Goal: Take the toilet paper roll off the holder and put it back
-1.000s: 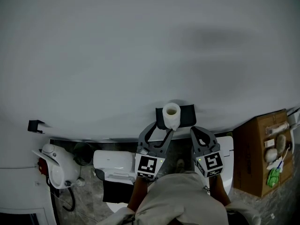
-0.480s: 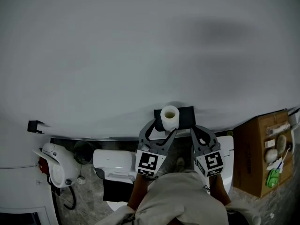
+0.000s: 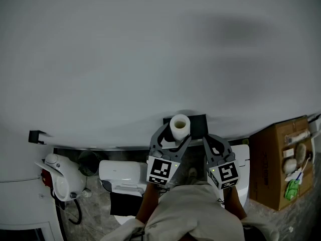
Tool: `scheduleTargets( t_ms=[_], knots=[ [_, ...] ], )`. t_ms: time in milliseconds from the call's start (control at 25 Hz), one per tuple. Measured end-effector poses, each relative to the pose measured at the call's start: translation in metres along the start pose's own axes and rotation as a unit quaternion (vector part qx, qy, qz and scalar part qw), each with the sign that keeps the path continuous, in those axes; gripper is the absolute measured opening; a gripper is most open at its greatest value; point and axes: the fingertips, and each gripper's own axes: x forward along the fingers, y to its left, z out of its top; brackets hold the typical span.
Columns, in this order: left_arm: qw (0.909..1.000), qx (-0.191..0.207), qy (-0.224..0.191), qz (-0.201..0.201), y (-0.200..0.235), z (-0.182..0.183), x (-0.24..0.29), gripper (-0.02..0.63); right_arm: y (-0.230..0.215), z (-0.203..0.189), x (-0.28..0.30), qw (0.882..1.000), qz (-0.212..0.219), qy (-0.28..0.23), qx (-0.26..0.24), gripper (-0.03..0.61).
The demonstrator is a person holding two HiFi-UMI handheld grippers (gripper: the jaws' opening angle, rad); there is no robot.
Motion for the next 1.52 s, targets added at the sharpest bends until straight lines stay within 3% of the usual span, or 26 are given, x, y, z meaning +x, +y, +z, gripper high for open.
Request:
scheduleTargets(
  t_ms=[1520],
  knots=[
    [0.9997, 0.003, -0.024, -0.001, 0.000, 0.010, -0.009, 0.302, 0.010, 0.004, -0.017, 1.000, -0.020, -0.009, -0.001, -0.002]
  ],
)
